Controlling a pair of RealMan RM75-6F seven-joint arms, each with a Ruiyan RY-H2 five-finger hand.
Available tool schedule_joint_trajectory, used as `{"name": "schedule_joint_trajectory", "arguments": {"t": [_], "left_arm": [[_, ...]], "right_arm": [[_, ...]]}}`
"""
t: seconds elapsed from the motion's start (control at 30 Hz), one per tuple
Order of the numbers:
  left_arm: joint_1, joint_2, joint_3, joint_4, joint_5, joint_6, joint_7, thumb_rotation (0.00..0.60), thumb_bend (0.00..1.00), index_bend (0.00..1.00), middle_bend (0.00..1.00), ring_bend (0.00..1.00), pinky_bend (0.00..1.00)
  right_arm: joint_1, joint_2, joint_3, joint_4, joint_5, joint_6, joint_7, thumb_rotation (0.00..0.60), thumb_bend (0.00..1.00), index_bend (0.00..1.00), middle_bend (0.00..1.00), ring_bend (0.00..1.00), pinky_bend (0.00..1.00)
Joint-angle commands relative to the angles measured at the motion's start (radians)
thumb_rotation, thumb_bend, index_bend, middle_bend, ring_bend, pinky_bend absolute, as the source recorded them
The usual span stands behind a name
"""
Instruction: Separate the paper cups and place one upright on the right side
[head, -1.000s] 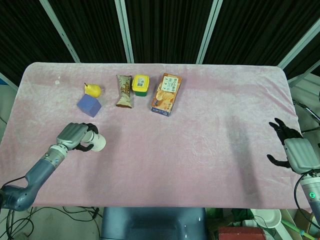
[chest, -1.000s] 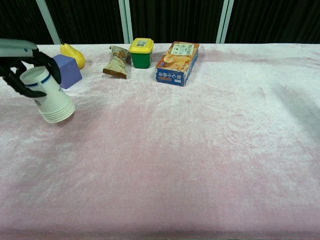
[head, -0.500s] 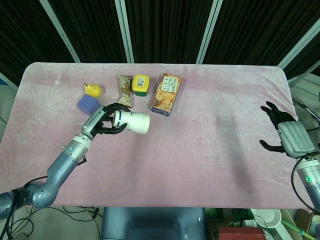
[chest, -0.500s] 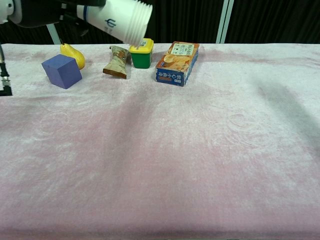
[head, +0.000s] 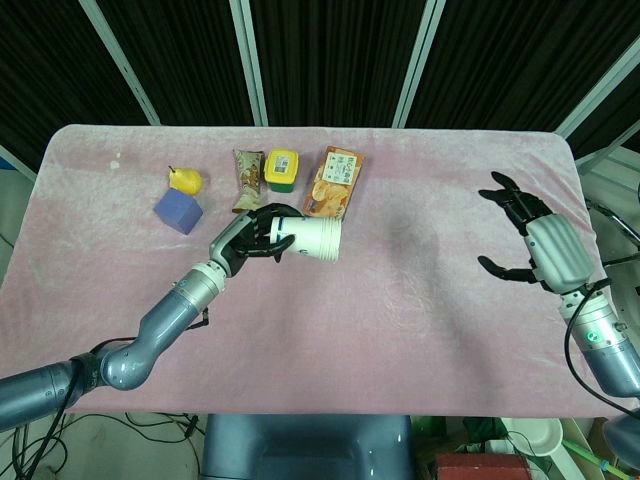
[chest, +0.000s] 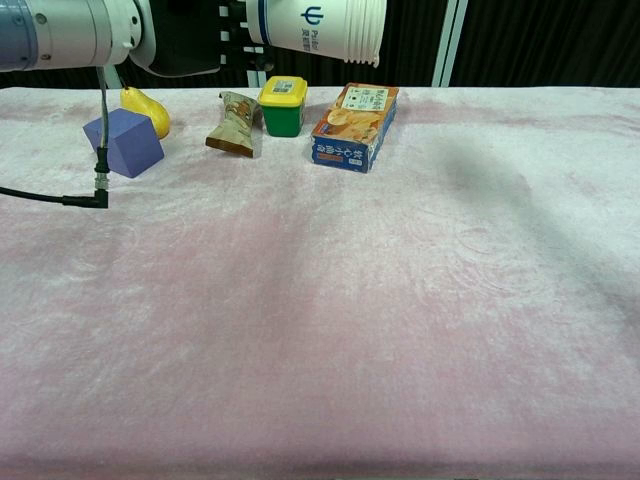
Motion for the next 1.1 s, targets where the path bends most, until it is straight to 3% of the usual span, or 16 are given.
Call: {"name": "schedule_joint_trajectory", "arguments": {"t": [0.03, 0.33, 0.63, 1.1], "left_arm": [[-0.001, -0.02, -0.024, 0.019, 0.034, -0.031, -0.035, 0.6, 0.51, 0.53, 0.54, 0.39, 0.64], [0.002, -0.018, -0.046, 0.018, 0.059, -0.089, -0.082, 0.6, 0.51, 0.53, 0.54, 0.39, 0.64], [0.016, -0.038, -0.067, 0.021, 0.086, -0.112, -0.131, 0.6, 0.51, 0.53, 0.54, 0.38, 0.64], [0.06, -0.057, -0.101, 0.022, 0.185, -0.151, -0.225, 0.6, 0.51, 0.53, 0.54, 0.38, 0.63]], "right_arm": [[0.025, -0.025, 0.0, 0.006, -0.008, -0.015, 0.004, 0.6, 0.16, 0.2, 0.01, 0.16, 0.18], [0.097, -0.123, 0.008, 0.04, -0.021, -0.031, -0.012, 0.6, 0.16, 0.27, 0.01, 0.16, 0.18], [0.154, -0.168, 0.038, 0.002, -0.019, -0.029, -0.029, 0.6, 0.17, 0.37, 0.02, 0.18, 0.18], [0.203, -0.219, 0.045, -0.028, -0.009, -0.031, -0.09, 0.6, 0.19, 0.39, 0.03, 0.18, 0.18]]}}
